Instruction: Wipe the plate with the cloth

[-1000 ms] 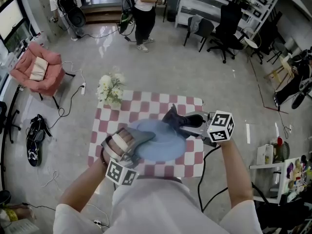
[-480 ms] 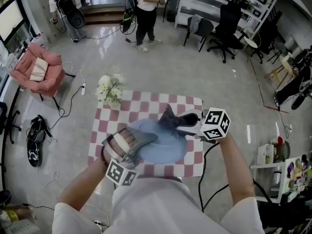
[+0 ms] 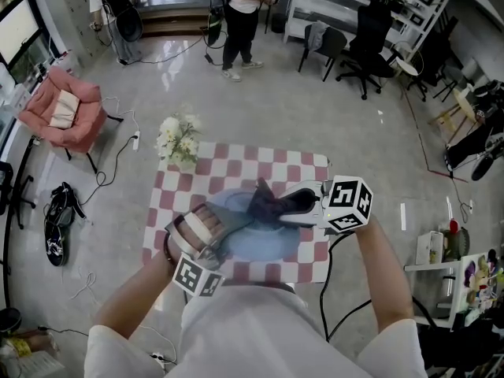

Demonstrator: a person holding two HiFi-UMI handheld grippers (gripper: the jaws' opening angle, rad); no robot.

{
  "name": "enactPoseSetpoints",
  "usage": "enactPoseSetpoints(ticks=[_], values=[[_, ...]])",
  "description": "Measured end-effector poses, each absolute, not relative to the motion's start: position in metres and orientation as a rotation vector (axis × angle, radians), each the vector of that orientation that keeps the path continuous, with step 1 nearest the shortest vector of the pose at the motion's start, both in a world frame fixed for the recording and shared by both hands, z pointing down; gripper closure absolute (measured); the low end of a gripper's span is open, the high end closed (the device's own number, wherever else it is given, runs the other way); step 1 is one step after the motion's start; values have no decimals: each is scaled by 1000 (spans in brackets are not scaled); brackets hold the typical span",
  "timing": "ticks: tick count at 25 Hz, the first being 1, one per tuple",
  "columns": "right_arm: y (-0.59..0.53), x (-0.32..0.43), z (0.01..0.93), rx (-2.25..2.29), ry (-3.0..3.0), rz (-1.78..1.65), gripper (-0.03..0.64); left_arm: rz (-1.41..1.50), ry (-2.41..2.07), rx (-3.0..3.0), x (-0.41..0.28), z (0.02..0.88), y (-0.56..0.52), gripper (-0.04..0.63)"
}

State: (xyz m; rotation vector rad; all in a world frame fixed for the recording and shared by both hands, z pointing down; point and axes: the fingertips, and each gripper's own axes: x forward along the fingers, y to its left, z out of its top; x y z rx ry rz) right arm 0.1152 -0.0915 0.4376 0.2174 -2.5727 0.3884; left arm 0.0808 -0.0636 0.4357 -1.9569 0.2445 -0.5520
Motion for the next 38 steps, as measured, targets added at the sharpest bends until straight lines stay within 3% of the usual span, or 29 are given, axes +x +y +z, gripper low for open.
enactPoseSetpoints(ticks=[38], values=[[-116, 54, 403, 168, -2723, 438, 485, -436, 192, -1914, 99, 420, -45, 520]])
